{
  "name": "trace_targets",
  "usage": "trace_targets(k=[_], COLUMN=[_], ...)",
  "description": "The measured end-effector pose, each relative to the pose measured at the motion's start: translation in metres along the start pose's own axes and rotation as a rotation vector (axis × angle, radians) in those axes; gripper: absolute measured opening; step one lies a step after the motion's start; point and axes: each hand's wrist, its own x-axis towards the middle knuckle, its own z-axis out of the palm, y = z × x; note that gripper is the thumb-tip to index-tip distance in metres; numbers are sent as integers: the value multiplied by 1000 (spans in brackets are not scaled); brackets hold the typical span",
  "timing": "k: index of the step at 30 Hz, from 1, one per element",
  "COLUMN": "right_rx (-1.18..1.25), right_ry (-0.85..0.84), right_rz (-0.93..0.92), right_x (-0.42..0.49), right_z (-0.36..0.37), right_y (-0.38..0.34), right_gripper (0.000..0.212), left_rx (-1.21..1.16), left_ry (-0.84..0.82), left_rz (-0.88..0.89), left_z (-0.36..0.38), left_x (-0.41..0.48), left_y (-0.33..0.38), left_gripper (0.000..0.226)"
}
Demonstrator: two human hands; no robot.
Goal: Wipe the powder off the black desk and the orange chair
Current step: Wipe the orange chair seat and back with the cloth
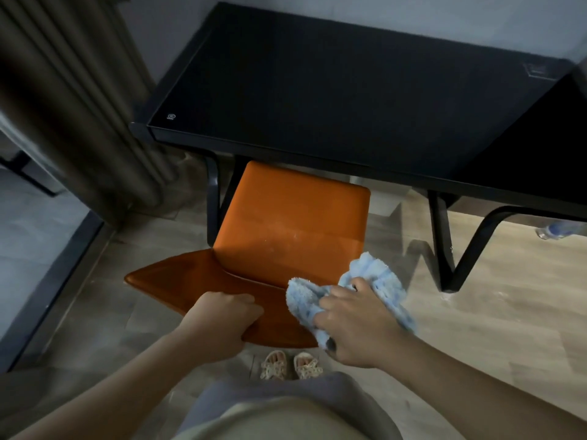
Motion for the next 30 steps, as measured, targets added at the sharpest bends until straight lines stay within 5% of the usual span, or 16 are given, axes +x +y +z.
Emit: trace_targets(k=[3, 7, 12, 16, 19, 23, 30], right_rx=[123, 609, 1108, 1424, 1642, 1476, 1214], right_ry=[-88, -156, 236, 290, 369, 327, 393], right_rz=[42, 202, 349, 234, 285, 481, 521], right_x=[1, 6, 9, 2, -9, -33, -110], right_z=[-5, -35, -57, -61, -55, -39, -9], right_y=[12, 47, 70, 81, 101, 138, 215], right_gripper=[30, 35, 6, 16, 33, 60, 36], left_rx=[-118, -611, -1166, -1761, -1813, -1753, -1499], left_ry=[-122, -338, 76, 83, 195, 259, 443], left_rz=[26, -11, -173, -163, -167, -153, -183], left_z=[-7, -35, -57, -73, -81, -89, -103], left_x=[3, 16, 60, 86, 98, 114, 152], left_y=[-8, -19, 10, 37, 54, 86, 194], left_gripper=[32, 53, 63, 80, 78, 67, 49])
